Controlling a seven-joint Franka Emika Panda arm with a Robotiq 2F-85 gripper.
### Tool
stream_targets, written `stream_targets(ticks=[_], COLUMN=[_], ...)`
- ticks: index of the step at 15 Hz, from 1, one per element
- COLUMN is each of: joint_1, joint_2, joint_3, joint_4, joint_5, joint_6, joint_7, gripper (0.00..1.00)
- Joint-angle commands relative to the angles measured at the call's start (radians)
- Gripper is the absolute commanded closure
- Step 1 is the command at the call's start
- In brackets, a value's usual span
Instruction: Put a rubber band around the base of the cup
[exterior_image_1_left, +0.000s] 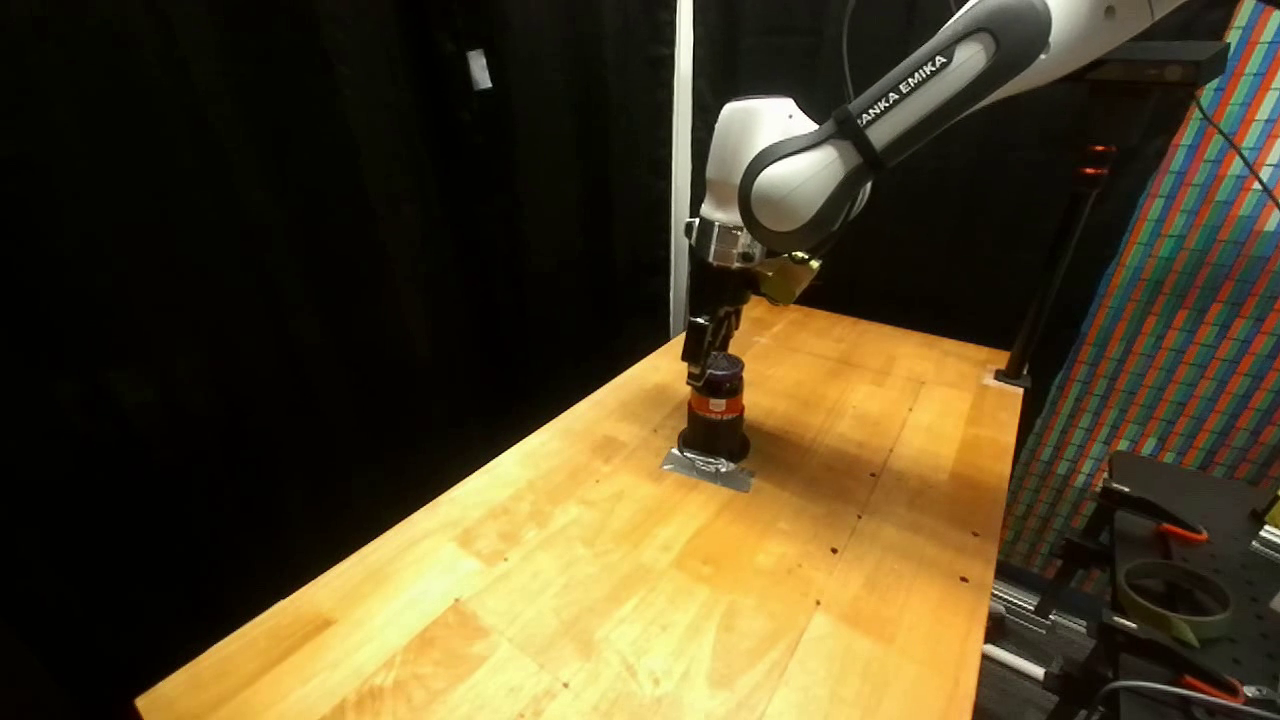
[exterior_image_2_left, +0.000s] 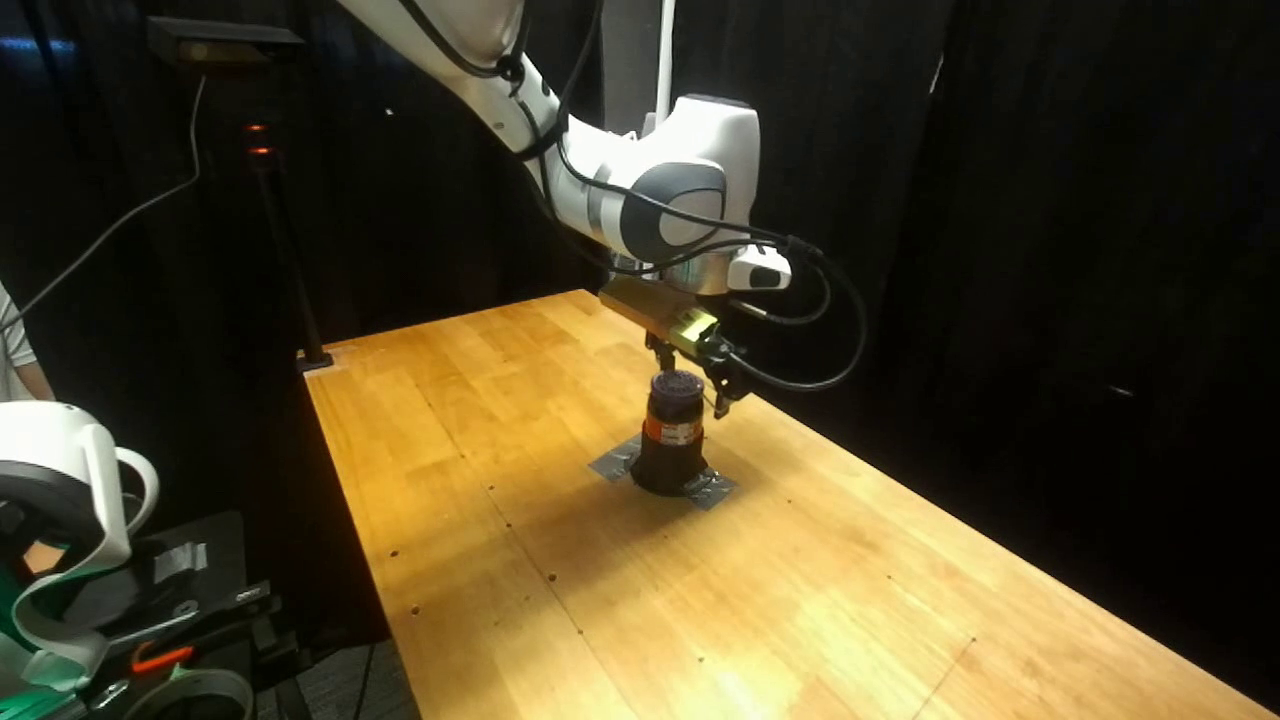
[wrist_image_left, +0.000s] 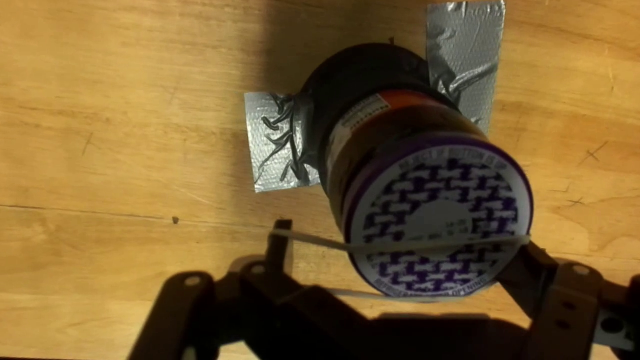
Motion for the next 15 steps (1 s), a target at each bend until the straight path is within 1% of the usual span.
stream_targets(ticks=[1,5,7,9,11,12,15], joint_1=[-0.005,-0.001,0.020,0.026,0.017,-0.001,-0.028], joint_2=[0.019,0.023,0.026,0.037,0.038,0.020,-0.027], joint_3=[-0.004,-0.007,-0.034,-0.046,-0.043,-0.024,0.004], joint_4=[0.016,0.011,-0.006,-0.011,-0.020,-0.035,-0.078], joint_5=[-0.007,-0.005,-0.034,-0.049,-0.048,-0.031,-0.010], joint_6=[0.021,0.070,0.157,0.197,0.183,0.139,0.114], joint_7=[-0.011,0.007,0.045,0.059,0.048,0.018,-0.022], gripper=[0.00,0.00,0.00,0.00,0.00,0.00,0.00])
